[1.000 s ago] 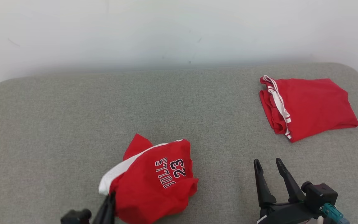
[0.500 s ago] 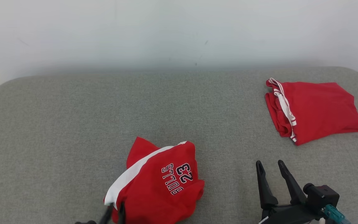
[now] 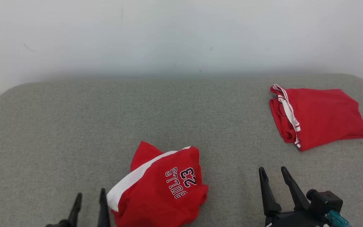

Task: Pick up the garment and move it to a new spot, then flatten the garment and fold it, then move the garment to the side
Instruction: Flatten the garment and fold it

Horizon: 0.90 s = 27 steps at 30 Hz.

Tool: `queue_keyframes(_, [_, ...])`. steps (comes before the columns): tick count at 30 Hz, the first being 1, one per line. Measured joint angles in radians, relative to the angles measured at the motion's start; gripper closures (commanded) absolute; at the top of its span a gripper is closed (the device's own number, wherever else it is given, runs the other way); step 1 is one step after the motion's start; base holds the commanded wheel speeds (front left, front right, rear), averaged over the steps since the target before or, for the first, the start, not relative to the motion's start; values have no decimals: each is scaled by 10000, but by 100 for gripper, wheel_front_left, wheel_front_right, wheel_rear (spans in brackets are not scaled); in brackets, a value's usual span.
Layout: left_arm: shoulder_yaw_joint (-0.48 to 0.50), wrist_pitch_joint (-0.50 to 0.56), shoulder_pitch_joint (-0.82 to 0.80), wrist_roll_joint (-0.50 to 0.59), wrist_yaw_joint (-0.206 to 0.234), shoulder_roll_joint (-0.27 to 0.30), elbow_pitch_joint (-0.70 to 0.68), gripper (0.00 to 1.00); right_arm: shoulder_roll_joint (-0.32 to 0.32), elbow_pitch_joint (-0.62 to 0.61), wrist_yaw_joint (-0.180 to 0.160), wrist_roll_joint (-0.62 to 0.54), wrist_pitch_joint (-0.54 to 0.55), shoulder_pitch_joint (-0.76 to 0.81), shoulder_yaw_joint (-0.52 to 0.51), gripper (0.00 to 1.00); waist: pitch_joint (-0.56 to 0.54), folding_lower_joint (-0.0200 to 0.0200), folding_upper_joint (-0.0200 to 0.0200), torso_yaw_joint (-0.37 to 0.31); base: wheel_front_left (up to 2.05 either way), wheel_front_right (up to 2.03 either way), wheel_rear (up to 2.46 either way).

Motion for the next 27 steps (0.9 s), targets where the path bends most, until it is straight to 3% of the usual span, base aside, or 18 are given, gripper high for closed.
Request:
queue_keyframes(6, [1087, -42, 302, 602, 144, -186, -734, 0, -2, -4, 0, -6, 90, 184, -86, 0, -107, 0, 0, 63, 0, 0, 0])
queue_keyframes(14, [1678, -42, 757, 1080, -303, -520, -857, 0, -2, 274, 0, 2, 454, 169, 159, 0, -158, -1, 0, 275, 0, 0, 0])
queue_keyframes(27, [1778, -44, 430, 1563, -1089, -1083, -527, 0, -42, 3216, 0, 995, 1149, -2918, 1294, 0, 134, 0, 0, 949, 0, 0, 0])
